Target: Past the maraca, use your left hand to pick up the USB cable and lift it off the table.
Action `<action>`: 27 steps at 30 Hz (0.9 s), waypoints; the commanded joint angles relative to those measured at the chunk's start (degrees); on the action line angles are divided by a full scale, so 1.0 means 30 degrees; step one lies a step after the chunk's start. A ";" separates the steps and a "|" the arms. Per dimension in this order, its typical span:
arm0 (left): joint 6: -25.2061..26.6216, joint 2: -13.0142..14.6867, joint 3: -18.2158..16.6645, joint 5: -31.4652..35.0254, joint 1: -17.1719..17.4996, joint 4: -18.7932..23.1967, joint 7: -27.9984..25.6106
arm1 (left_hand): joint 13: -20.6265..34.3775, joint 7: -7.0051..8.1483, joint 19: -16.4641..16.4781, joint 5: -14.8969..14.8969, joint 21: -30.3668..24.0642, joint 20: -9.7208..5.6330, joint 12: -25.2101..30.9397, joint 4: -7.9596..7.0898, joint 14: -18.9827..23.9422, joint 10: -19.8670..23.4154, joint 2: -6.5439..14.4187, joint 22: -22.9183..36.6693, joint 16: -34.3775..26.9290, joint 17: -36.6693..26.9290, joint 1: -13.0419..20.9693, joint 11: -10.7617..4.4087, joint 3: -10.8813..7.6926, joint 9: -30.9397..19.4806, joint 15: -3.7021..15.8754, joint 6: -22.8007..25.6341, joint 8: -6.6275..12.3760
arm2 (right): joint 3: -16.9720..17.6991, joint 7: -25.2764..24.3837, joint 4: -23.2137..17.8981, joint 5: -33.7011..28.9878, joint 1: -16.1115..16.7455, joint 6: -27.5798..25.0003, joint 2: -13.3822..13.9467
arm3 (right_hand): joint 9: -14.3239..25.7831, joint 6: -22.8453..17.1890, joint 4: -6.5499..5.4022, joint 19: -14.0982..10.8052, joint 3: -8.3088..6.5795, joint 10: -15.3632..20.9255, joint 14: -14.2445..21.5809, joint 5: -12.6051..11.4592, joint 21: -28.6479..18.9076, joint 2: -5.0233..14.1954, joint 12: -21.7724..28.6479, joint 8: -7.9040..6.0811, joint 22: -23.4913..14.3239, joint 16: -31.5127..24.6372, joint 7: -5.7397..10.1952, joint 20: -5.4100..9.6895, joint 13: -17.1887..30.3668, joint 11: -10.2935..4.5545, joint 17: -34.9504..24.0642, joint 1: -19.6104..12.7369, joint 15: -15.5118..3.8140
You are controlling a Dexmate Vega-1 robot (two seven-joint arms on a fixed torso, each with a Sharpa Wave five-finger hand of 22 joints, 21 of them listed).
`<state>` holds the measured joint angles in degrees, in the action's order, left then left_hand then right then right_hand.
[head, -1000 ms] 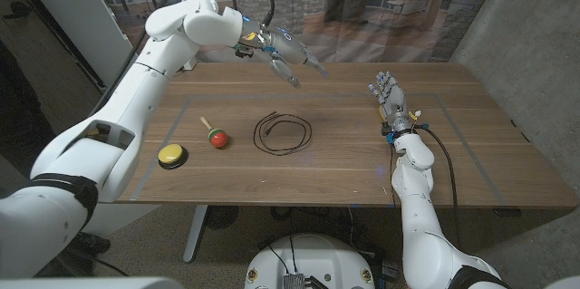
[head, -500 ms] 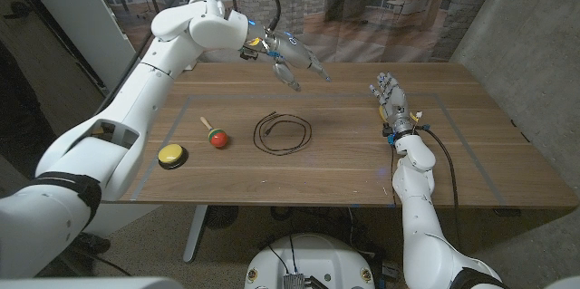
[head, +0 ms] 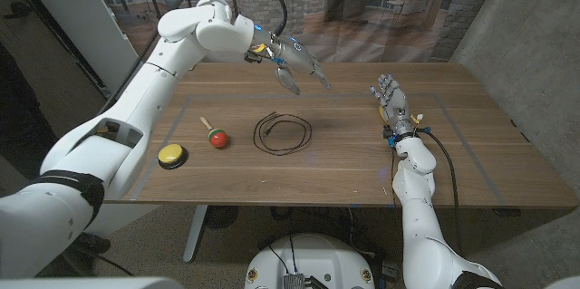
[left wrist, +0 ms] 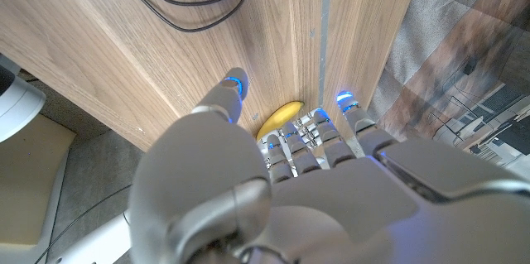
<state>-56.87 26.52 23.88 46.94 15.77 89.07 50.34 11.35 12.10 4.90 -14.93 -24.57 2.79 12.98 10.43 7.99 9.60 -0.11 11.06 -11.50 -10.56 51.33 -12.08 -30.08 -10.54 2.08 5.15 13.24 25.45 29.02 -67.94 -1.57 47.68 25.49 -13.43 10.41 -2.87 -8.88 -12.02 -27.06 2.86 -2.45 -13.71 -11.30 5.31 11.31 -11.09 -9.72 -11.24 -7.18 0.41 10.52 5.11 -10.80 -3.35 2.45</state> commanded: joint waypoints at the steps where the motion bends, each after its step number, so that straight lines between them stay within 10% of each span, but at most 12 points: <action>1: -0.0707 -0.0077 0.0247 0.0861 0.0054 -0.0100 -0.0586 | 0.0055 0.0055 0.0201 0.0062 -0.0095 -0.0038 0.0167 -0.0025 0.0155 0.0242 0.0007 0.0110 -0.0136 -0.0069 0.0403 -0.0057 0.0136 -0.0045 0.1207 0.0197 0.0118 | 0.0020 0.0087 -0.0020 0.0030 0.0080 0.0045 -0.0021 | 0.0059 -0.0121 -0.0027 -0.0181 -0.0121 0.0168 0.0129 0.0015 0.0004 0.1179 0.0024 -0.0045 -0.0047 0.0019 -0.0003 0.0002 0.0101 0.0086 -0.0061 0.0118 0.0044; 27: -0.1902 0.0027 0.0748 0.3856 0.0095 -0.0421 -0.3811 | 0.0102 -0.0118 0.0188 0.0248 -0.0033 0.0373 0.0037 -0.0286 0.0048 0.0399 -0.0178 0.0130 -0.0097 -0.0122 0.1718 -0.0055 0.1059 -0.0079 0.1026 0.0301 -0.0143 | -0.0105 0.0039 0.0263 -0.0154 -0.0270 0.0107 0.0172 | 0.0057 -0.0124 0.0192 -0.0228 -0.0253 0.0210 0.0194 0.0004 0.0004 0.1112 0.0005 -0.0012 -0.0044 0.0064 -0.0008 -0.0016 0.0100 0.0127 0.0024 -0.0080 0.0088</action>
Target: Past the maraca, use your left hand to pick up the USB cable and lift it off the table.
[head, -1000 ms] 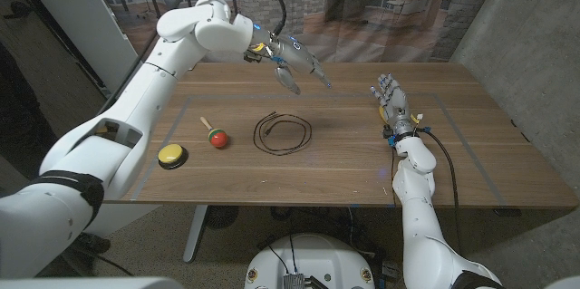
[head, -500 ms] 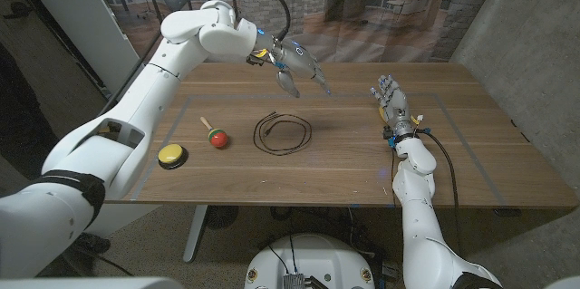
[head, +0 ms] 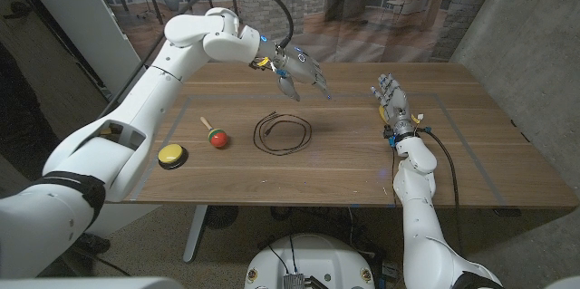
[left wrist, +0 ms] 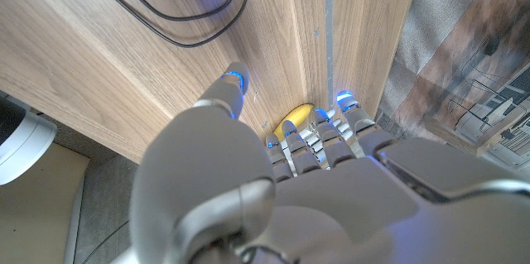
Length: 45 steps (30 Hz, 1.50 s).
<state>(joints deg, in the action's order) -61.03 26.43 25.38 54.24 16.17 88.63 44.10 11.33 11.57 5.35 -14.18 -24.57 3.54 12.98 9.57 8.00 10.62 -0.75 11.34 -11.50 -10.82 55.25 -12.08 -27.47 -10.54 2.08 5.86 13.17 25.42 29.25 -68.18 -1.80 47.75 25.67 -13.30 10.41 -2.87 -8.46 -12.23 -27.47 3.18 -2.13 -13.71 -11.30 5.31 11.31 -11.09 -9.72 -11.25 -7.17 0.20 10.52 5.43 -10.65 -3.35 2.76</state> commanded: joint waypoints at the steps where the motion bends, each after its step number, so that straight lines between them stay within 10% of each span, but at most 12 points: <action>1: -0.0565 0.0055 0.0275 0.1469 -0.0060 -0.0346 -0.1868 | 0.0107 0.0053 0.0045 -0.0005 -0.0034 0.0138 0.0037 -0.0001 0.0038 0.0066 0.0032 0.0037 -0.0093 -0.0034 0.0446 -0.0054 0.0213 -0.0083 0.1014 0.0072 -0.0125 | -0.0096 -0.0040 0.0375 -0.0082 -0.0312 0.0068 0.0140 | 0.0057 -0.0128 0.0051 -0.0162 -0.0124 0.0120 0.0088 0.0004 0.0004 0.1113 0.0009 -0.0011 -0.0044 0.0065 -0.0002 0.0069 0.0100 0.0015 -0.0024 -0.0082 -0.0016; 45: -0.1267 -0.0407 0.1683 0.1209 -0.0652 -0.3392 -0.2523 | 0.0326 0.0096 0.0168 -0.0154 -0.0019 0.0078 0.0488 -0.0477 0.0327 0.1564 0.0143 0.0069 -0.0237 -0.0104 0.1194 0.0046 0.1884 -0.0135 0.1231 0.1172 -0.0186 | -0.0293 -0.0013 0.0415 -0.0189 -0.0580 0.0199 0.0339 | 0.0059 -0.0180 0.0093 -0.0201 -0.0248 0.0156 0.0130 0.0038 0.0015 0.1057 -0.0019 0.0003 -0.0043 0.0075 0.0000 0.0034 0.0101 0.0053 -0.0035 -0.0144 -0.0023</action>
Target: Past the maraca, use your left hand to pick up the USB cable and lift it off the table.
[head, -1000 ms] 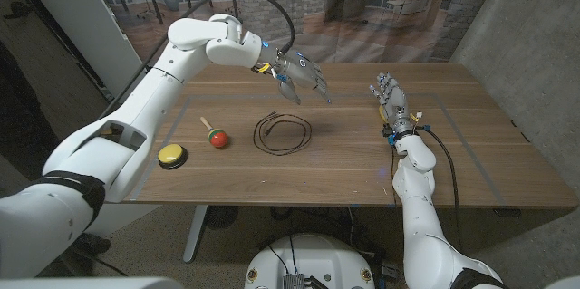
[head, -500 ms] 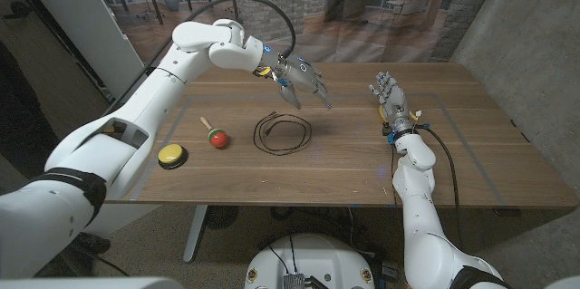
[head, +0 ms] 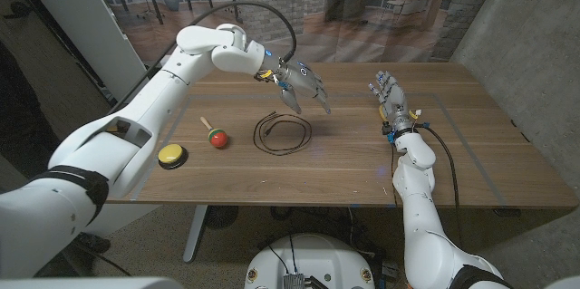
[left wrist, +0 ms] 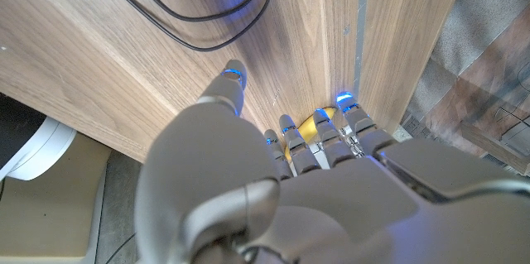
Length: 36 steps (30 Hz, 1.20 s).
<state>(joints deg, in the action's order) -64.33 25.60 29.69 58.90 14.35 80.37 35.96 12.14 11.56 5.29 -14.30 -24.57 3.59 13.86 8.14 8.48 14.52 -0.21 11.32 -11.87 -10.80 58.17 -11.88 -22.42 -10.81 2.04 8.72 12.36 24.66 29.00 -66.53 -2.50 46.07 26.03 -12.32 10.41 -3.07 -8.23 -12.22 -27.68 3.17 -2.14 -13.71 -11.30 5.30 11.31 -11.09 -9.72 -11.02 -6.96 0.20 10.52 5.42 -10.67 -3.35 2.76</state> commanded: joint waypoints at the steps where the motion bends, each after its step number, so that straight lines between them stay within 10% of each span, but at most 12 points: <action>1: -0.0176 -0.0136 0.0253 -0.0381 -0.0030 -0.0660 0.0223 | 0.0058 0.0110 0.0191 -0.0116 -0.0018 0.0054 0.0197 -0.0001 0.0155 0.0273 -0.0038 0.0075 -0.0109 -0.0110 0.0225 -0.0026 0.0210 -0.0045 0.1260 0.0239 0.0090 | -0.0044 0.0073 -0.0124 0.0046 -0.0025 0.0092 0.0015 | 0.0059 -0.0106 0.0017 -0.0203 -0.0175 0.0159 0.0132 0.0038 0.0015 0.1059 -0.0018 0.0005 -0.0043 -0.0001 -0.0069 0.0043 0.0101 0.0048 -0.0030 -0.0142 -0.0023; 36: -0.0744 0.0088 0.0824 0.1068 -0.0005 -0.0566 -0.0336 | 0.0197 0.0294 0.0234 -0.0260 -0.0002 0.0070 0.0443 -0.0061 0.0329 0.1476 0.0188 0.0088 -0.0188 -0.0091 0.0782 -0.0135 0.1146 -0.0061 0.1340 0.1650 0.0280 | -0.0100 0.0202 0.0258 0.0137 -0.0138 0.0346 0.0008 | 0.0061 -0.0154 -0.0044 -0.0205 -0.0198 0.0191 0.0135 0.0079 0.0025 0.1032 -0.0027 0.0008 -0.0044 -0.0010 -0.0075 0.0032 0.0103 0.0058 -0.0062 -0.0076 -0.0033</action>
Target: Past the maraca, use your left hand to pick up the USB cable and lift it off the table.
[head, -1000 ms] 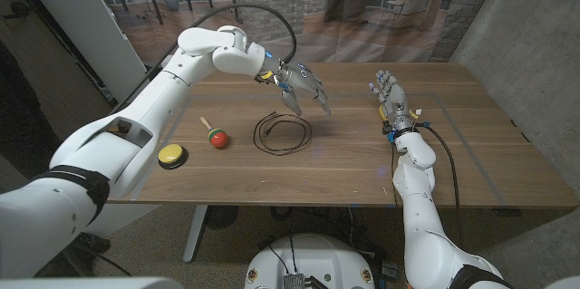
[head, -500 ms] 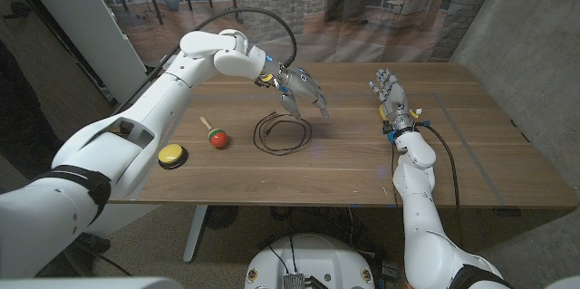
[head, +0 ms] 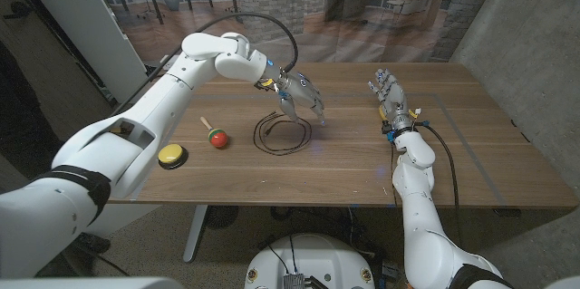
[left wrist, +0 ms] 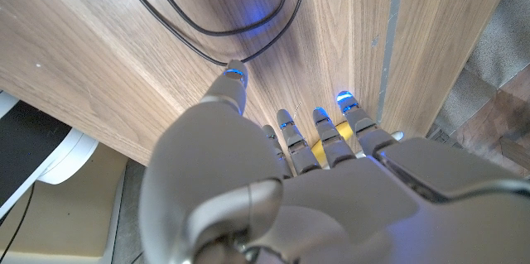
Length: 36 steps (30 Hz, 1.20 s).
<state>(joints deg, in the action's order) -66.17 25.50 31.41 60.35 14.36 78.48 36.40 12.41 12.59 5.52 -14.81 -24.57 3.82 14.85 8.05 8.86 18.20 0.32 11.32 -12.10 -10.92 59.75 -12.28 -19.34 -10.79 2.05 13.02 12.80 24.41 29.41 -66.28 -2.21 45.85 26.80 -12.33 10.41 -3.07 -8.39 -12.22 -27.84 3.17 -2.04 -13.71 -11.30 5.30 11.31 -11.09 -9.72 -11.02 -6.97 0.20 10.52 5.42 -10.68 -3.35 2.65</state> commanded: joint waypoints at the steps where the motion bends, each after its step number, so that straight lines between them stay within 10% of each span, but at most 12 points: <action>1: -0.0137 0.0125 0.0290 0.0609 -0.0022 0.0031 -0.0490 | 0.0108 -0.0052 0.0156 -0.0093 -0.0002 0.0005 0.0115 -0.0029 0.0187 0.0270 0.0014 0.0090 -0.0107 -0.0048 0.0273 -0.0005 0.0137 -0.0066 0.1317 0.0259 0.0139 | -0.0015 0.0064 0.0177 0.0043 -0.0063 0.0096 0.0009 | 0.0061 -0.0153 0.0006 -0.0205 -0.0146 0.0186 0.0100 0.0080 0.0026 0.1033 -0.0030 0.0008 -0.0045 -0.0008 -0.0075 0.0036 0.0102 0.0056 -0.0061 -0.0073 -0.0001; 36: -0.0073 0.0606 0.1677 0.2830 -0.0505 -0.0716 -0.3300 | 0.0177 -0.0028 0.0299 -0.0160 -0.0038 -0.0122 0.0162 -0.0090 0.0441 0.1103 0.0259 0.0094 -0.0206 -0.0049 0.0635 -0.0048 0.0795 -0.0073 0.1574 0.1223 0.0193 | 0.0020 0.0016 0.0462 0.0033 -0.0131 0.0152 0.0021 | 0.0062 -0.0165 0.0002 -0.0204 -0.0188 0.0181 0.0100 0.0098 0.0032 0.1012 -0.0045 0.0018 -0.0045 0.0000 -0.0071 0.0031 0.0103 0.0027 -0.0058 -0.0052 0.0006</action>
<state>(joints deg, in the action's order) -66.59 26.79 35.09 66.99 13.30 76.84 28.92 12.66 12.57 6.04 -14.91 -24.57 3.29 15.05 7.75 9.75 20.67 1.07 11.31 -12.32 -10.93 60.96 -12.47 -17.28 -10.79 2.37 16.32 13.24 24.47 29.53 -65.81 -2.11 45.86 26.77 -12.32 10.41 -3.07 -8.39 -12.22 -27.84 3.48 -2.04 -13.71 -11.30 5.30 11.31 -11.09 -9.72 -11.02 -6.97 0.20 10.52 5.11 -10.68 -3.35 2.65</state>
